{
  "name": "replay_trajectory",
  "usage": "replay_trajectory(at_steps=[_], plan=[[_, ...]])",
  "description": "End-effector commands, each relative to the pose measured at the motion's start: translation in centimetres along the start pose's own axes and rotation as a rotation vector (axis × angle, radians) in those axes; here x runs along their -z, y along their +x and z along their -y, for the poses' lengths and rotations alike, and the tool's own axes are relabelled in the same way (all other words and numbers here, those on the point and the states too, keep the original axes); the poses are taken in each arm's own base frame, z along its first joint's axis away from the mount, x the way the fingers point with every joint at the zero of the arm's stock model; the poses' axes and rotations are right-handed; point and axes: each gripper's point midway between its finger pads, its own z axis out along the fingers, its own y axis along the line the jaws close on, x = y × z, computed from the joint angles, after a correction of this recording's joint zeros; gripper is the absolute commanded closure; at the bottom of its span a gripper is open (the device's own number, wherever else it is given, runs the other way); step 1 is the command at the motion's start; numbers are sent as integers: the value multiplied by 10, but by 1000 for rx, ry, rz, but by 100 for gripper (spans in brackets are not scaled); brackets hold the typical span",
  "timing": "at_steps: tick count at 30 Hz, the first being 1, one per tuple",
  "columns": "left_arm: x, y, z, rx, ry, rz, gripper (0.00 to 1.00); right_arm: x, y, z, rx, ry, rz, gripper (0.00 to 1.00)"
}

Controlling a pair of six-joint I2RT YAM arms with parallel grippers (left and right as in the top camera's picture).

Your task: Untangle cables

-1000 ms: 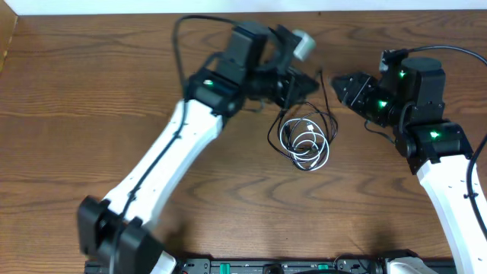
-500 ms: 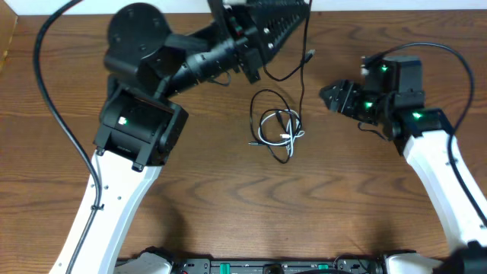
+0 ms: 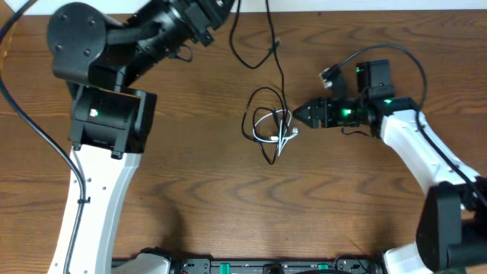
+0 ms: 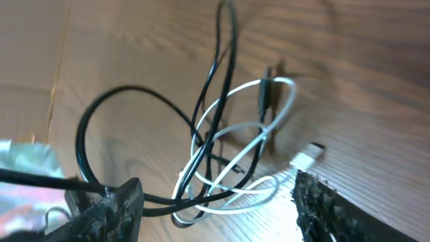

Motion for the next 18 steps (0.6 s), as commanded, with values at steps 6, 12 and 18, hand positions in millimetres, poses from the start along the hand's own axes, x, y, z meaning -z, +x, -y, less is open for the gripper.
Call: replay_trajectory(at_steps=[6, 12, 18], plan=[[8, -22, 17, 37, 47, 63, 93, -29, 16, -32, 117, -163, -77, 36], [9, -23, 19, 36, 48, 64, 93, -26, 22, -32, 152, -179, -94, 41], [9, -23, 20, 36, 49, 63, 93, -21, 26, -52, 271, -306, -88, 48]])
